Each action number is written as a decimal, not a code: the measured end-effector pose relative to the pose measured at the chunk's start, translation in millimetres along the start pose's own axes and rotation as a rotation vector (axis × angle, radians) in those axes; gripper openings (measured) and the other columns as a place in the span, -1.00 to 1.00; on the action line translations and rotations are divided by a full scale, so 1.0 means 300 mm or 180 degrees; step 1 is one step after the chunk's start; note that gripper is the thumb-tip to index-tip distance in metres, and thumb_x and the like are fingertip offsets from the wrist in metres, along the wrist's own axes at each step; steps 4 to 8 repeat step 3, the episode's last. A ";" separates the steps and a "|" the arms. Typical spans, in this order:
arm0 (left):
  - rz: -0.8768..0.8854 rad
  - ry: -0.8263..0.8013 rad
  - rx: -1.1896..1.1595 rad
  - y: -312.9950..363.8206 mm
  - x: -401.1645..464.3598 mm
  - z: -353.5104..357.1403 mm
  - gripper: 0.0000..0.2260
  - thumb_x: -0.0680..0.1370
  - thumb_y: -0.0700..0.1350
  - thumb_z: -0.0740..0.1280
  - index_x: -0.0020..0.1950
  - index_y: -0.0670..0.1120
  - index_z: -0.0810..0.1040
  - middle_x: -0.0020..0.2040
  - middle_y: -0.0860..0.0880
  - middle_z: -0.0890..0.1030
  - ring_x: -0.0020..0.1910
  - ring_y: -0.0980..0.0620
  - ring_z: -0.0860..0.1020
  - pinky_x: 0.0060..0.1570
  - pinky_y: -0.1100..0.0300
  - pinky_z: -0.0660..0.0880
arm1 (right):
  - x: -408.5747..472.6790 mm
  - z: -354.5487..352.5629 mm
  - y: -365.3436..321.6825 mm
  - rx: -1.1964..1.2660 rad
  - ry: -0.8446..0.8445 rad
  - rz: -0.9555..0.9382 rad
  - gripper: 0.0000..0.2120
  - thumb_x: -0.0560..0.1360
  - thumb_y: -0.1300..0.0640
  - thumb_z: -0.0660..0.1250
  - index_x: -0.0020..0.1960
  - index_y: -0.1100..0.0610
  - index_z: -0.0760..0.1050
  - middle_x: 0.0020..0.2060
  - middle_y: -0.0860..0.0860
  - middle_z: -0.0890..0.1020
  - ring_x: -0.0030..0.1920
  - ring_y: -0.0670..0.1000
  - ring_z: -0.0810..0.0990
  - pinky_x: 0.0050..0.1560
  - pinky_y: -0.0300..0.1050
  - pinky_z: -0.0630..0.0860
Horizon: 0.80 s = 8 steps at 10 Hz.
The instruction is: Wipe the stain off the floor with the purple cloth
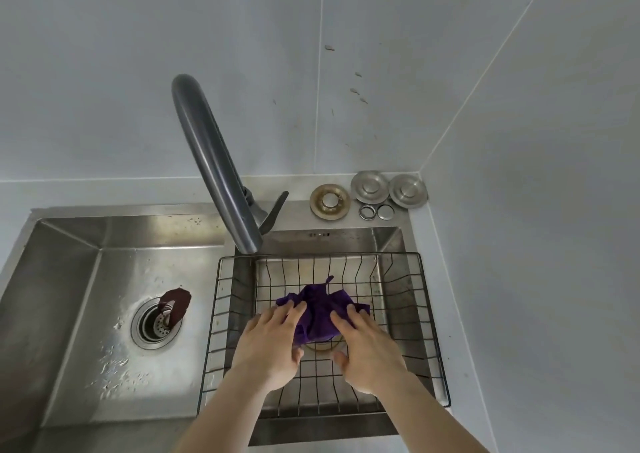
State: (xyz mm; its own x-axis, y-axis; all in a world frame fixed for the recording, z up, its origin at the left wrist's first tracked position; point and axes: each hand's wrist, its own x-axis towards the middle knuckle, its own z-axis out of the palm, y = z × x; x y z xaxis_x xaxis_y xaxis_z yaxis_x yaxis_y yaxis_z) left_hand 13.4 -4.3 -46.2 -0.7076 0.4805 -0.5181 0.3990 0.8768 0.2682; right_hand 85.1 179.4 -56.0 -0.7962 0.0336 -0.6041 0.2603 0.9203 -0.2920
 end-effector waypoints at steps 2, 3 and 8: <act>0.0035 0.0275 -0.0047 -0.018 -0.056 -0.062 -0.34 0.61 0.09 0.26 0.65 0.14 0.02 0.63 0.11 0.22 0.61 0.02 0.20 0.59 0.05 0.15 | -0.052 -0.055 -0.012 0.0176 0.0142 0.0122 -0.34 0.63 -0.13 0.26 0.64 -0.07 0.07 0.64 0.06 0.19 0.63 0.15 0.16 0.55 0.12 0.31; 0.0112 0.0421 -0.0034 -0.014 -0.114 -0.106 -0.36 0.62 0.10 0.26 0.64 0.13 0.07 0.62 0.11 0.25 0.60 0.01 0.23 0.59 0.04 0.16 | -0.099 -0.089 -0.045 0.0163 0.0239 0.0105 -0.35 0.63 -0.13 0.26 0.63 -0.05 0.11 0.60 0.04 0.27 0.59 0.12 0.23 0.53 0.10 0.34; 0.0112 0.0421 -0.0034 -0.014 -0.114 -0.106 -0.36 0.62 0.10 0.26 0.64 0.13 0.07 0.62 0.11 0.25 0.60 0.01 0.23 0.59 0.04 0.16 | -0.099 -0.089 -0.045 0.0163 0.0239 0.0105 -0.35 0.63 -0.13 0.26 0.63 -0.05 0.11 0.60 0.04 0.27 0.59 0.12 0.23 0.53 0.10 0.34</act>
